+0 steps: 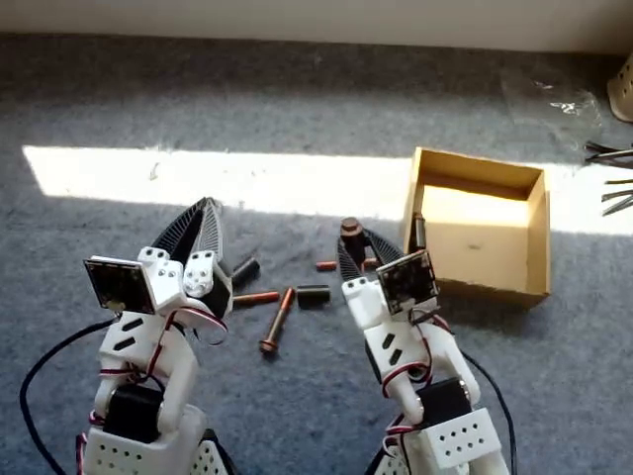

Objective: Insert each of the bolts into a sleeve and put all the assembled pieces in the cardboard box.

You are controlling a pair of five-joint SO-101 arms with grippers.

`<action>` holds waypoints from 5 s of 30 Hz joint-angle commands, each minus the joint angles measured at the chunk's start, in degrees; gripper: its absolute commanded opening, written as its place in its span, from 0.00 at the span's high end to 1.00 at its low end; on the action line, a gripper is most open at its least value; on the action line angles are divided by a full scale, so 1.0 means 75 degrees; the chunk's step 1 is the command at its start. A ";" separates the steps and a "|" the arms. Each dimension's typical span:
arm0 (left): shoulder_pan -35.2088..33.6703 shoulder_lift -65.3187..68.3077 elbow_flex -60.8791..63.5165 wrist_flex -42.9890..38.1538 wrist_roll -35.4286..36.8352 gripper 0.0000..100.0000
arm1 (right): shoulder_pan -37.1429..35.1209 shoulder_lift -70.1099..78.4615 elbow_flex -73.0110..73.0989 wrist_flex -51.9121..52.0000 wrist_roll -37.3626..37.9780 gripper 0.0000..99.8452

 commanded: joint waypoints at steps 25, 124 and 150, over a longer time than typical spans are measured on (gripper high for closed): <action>-0.0756 0.0041 0.0826 -0.0129 -0.1207 0.98 | 0.2866 0.3264 -0.5034 0.3429 0.0117 0.99; -0.1565 -0.0018 0.1178 0.0164 -0.1219 0.98 | -0.0815 0.9887 -1.5080 1.1177 0.2227 0.83; -0.2245 -0.0018 0.1260 -0.0234 -0.1207 0.98 | -0.2151 0.7285 -0.6007 0.6054 0.4841 0.83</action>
